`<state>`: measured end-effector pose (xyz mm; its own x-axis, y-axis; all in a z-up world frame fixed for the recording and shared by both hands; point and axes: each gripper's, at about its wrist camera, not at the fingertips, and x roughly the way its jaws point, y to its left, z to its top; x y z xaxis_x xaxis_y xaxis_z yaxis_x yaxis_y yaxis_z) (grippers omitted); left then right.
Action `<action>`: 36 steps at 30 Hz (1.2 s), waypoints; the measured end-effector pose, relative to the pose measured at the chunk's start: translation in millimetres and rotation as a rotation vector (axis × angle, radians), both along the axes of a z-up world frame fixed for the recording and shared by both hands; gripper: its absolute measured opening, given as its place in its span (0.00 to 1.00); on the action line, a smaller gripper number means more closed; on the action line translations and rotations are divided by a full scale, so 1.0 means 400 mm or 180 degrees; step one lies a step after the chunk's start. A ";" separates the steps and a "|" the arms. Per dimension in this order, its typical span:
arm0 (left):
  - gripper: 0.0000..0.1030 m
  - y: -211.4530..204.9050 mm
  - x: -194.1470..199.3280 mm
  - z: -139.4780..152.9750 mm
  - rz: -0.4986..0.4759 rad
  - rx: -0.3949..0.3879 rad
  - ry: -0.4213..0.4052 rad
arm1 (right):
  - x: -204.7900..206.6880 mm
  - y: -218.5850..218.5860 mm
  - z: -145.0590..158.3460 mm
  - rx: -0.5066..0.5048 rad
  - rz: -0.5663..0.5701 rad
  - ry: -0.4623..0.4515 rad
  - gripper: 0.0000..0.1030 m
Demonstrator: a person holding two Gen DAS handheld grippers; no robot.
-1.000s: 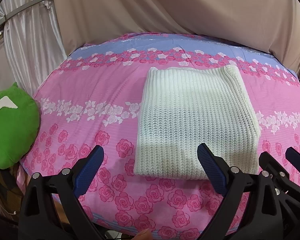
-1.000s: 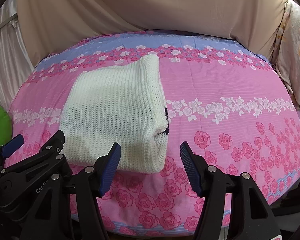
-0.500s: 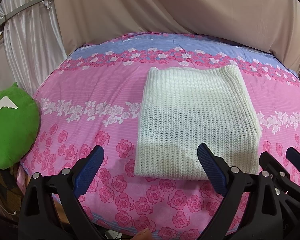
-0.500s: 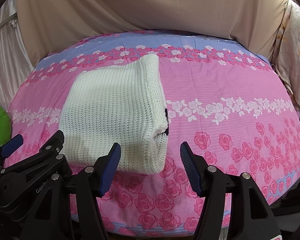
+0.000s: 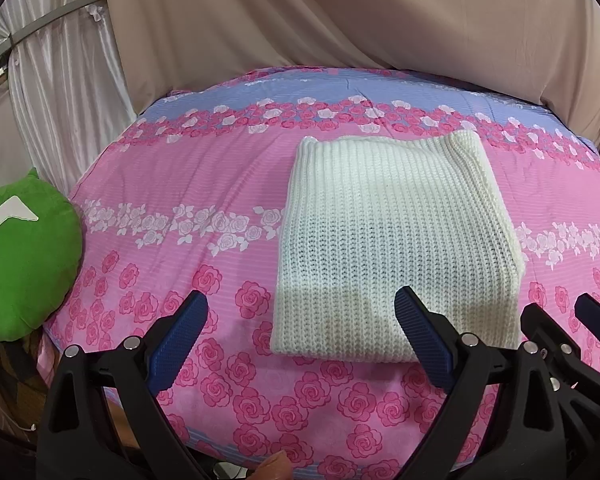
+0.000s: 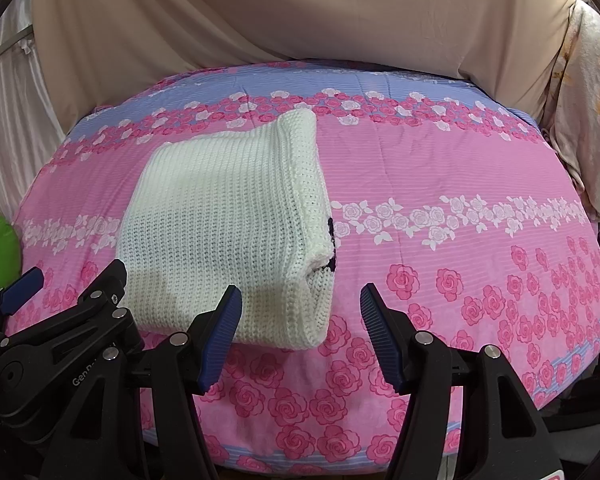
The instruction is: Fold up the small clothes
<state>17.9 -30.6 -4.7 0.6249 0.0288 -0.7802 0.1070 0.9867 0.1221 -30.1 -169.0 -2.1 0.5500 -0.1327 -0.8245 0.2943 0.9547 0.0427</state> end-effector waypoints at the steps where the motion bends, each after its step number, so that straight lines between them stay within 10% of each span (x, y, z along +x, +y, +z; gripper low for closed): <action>1: 0.89 -0.001 0.000 0.000 0.0003 0.0002 0.0003 | 0.000 -0.001 0.000 -0.0002 0.0000 0.0000 0.59; 36: 0.92 0.003 0.032 -0.021 -0.0018 0.0024 0.0101 | 0.020 -0.030 -0.020 0.0009 0.0018 0.0068 0.58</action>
